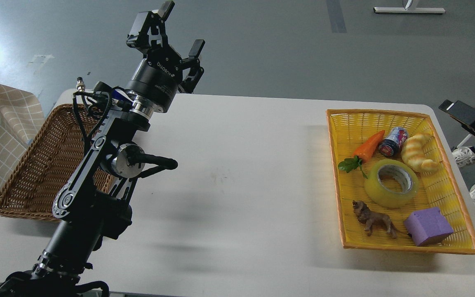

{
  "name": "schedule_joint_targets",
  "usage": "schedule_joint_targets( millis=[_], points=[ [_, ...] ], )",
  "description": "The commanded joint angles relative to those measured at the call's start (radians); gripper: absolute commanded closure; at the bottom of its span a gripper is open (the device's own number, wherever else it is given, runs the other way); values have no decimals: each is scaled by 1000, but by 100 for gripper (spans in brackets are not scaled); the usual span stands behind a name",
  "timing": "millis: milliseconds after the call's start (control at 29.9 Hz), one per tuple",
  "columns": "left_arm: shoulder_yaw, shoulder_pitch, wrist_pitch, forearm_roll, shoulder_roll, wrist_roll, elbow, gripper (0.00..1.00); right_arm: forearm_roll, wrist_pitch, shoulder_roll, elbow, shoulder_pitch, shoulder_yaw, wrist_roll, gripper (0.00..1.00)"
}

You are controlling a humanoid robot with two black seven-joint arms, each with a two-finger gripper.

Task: Place and transfer tape with both arms
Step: 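Lower the right gripper into the yellow basket onto the yellow tape roll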

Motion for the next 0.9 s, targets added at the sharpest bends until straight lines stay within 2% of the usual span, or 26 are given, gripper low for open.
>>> schedule_joint_targets(
  millis=[0, 201, 301, 468, 535, 869],
  points=[
    [0, -2, 7, 0, 1, 0, -3, 2, -98, 0, -8, -14, 34, -85, 5, 4],
    [-2, 0, 8, 0, 11, 2, -5, 2, -221, 0, 8, -15, 40, -159, 13, 8],
    [-6, 0, 8, 0, 11, 0, -5, 2, -302, 0, 3, -19, 45, -185, 17, 14],
    [-6, 6, 8, 0, 11, 0, -5, 2, -352, 0, 4, -23, 42, -231, 19, 15],
    [-8, 6, 8, 0, 11, 0, -5, 2, -352, 0, 6, -22, 37, -260, 24, 19],
    [-6, 4, 7, 0, 13, -2, -6, 2, -350, 0, 6, -14, 2, -298, 25, 19]
  ],
)
